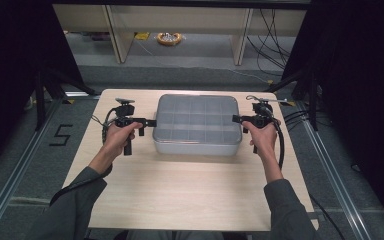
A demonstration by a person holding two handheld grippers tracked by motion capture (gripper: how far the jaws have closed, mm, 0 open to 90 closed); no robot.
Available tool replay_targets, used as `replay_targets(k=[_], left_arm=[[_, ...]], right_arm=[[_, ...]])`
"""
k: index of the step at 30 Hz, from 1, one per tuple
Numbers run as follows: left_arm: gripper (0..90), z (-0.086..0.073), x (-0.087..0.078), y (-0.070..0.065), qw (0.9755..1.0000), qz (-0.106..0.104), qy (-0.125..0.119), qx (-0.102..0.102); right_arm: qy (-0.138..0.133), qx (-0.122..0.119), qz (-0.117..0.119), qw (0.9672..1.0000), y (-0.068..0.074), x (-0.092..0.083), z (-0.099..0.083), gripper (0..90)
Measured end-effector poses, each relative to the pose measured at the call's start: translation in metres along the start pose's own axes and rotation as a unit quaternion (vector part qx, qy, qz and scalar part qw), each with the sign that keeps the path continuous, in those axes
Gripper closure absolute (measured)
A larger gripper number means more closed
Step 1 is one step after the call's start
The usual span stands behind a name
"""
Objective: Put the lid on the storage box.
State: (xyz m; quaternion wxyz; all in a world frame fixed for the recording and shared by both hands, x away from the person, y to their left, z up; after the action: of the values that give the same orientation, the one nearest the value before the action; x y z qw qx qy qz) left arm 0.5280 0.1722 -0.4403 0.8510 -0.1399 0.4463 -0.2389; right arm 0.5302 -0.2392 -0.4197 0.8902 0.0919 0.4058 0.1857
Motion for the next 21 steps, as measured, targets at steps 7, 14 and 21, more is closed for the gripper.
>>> replay_targets(k=[7,14,21], left_arm=[[39.8,-0.006,-0.007,-0.001,1.0000,-0.006,-0.004,0.006],[37.2,-0.013,-0.012,-0.004,0.9999,-0.009,-0.007,0.012],[34.8,-0.022,-0.018,-0.009,0.9996,-0.019,-0.014,0.016]], right_arm=[[-0.003,-0.015,0.007,0.9999,0.012,-0.005,-0.002,40.3],[0.001,-0.010,0.024,0.9997,0.021,-0.009,-0.009,39.6],[0.003,-0.011,0.039,0.9992,0.027,-0.010,-0.018,37.8]])
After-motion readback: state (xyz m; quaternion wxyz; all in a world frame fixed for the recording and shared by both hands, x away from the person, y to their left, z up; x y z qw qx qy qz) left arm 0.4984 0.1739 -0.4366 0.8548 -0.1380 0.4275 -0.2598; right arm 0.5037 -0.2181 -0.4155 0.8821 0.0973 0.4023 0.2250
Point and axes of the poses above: each handheld gripper's, and its own axes: x roughly forward along the jaws, z roughly out of its top, y roughly to its left, the point moved 2 cm from there along x, roughly forward along the jaws, and after that the axes turned 5 degrees about y, right-handed, at the moved point
